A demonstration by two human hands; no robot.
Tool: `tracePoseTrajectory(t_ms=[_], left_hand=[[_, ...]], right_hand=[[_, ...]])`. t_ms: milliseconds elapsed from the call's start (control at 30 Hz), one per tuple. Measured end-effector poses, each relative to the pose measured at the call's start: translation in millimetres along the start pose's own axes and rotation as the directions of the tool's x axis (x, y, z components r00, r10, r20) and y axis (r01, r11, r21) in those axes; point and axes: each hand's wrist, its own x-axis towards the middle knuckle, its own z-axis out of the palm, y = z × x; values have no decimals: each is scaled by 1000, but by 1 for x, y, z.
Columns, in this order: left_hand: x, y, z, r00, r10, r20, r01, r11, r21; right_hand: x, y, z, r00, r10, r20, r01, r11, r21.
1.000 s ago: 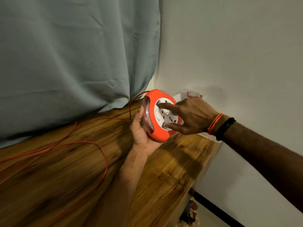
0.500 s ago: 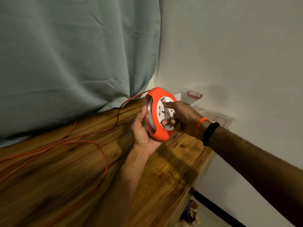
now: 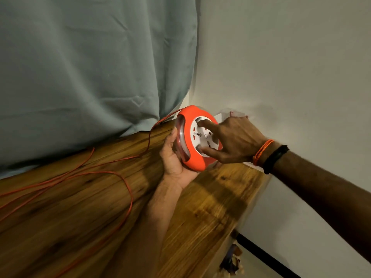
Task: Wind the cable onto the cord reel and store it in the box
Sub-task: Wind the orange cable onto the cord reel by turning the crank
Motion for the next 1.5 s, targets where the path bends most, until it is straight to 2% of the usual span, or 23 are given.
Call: tracePoseTrajectory(t_ms=[133, 233, 267, 300, 333, 367, 400, 467, 533, 600, 667, 733, 767, 833, 967, 1067, 1233, 1300, 1333, 1367, 1400, 1433, 1500], left_hand=[[-1, 0, 2, 1000, 0, 6, 0, 1000, -6], [-1, -1, 4, 999, 38, 8, -38, 999, 0], [0, -2, 6, 998, 57, 18, -58, 998, 10], [1, -3, 7, 997, 73, 30, -73, 997, 23], [1, -3, 8, 996, 82, 30, -83, 996, 39], [1, -3, 9, 996, 86, 21, -87, 995, 52], [1, -3, 8, 996, 86, 16, -87, 994, 61], [0, -3, 7, 997, 72, 30, -73, 995, 62], [0, -2, 4, 998, 65, 1, -64, 996, 60], [0, -2, 4, 996, 80, -31, -78, 995, 63], [0, -1, 5, 995, 85, -60, -81, 995, 64], [0, 1, 3, 993, 75, -95, -69, 996, 61], [-1, 0, 2, 993, 71, -97, -65, 996, 55], [-1, 0, 2, 994, 58, -90, -54, 997, 48], [0, -3, 2, 999, 6, -43, -5, 999, 31], [1, -3, 1, 1000, -8, -17, 9, 1000, 26], [0, -4, 2, 1000, 30, -4, -30, 999, 29], [0, -5, 5, 999, 36, -6, -35, 999, 30], [0, -7, 6, 999, 40, -3, -40, 999, 26], [0, -8, 8, 999, 50, -3, -50, 999, 23], [0, -8, 10, 998, 61, -7, -61, 998, 22], [-1, -8, 12, 998, 70, -11, -69, 997, 26], [-2, -7, 15, 997, 74, -9, -74, 997, 31]], right_hand=[[5, 2, 6, 999, -5, 38, 3, 999, 48], [6, -14, 7, 955, 289, 67, -296, 912, 282], [9, -22, 4, 854, 497, 153, -505, 721, 475], [13, -29, 3, 682, 643, 348, -657, 331, 677], [16, -34, 3, 518, 624, 585, -675, -122, 728], [17, -37, 2, 442, 525, 727, -613, -415, 672], [18, -37, 3, 424, 455, 783, -572, -535, 622], [17, -35, 2, 440, 390, 809, -571, -573, 587], [15, -33, -2, 461, 383, 801, -595, -537, 599], [11, -29, -7, 473, 443, 762, -660, -395, 639], [6, -23, -10, 540, 584, 606, -739, -17, 674], [-1, -14, -10, 737, 602, 308, -650, 504, 568], [-4, -11, -10, 829, 527, 188, -548, 695, 466], [-7, -7, -12, 941, 332, 74, -338, 891, 304], [-8, -1, -11, 995, 96, 34, -100, 984, 145], [-3, -2, -5, 996, 60, 72, -66, 994, 87], [0, -12, -12, 930, 288, 226, -344, 899, 270], [2, -23, -10, 740, 486, 465, -646, 706, 290], [4, -27, -8, 621, 543, 565, -784, 441, 438], [9, -29, -2, 526, 519, 674, -810, 64, 583], [13, -31, -3, 473, 435, 767, -741, -275, 613], [14, -32, -4, 463, 363, 809, -656, -473, 588], [13, -30, -2, 443, 310, 841, -601, -594, 535]])
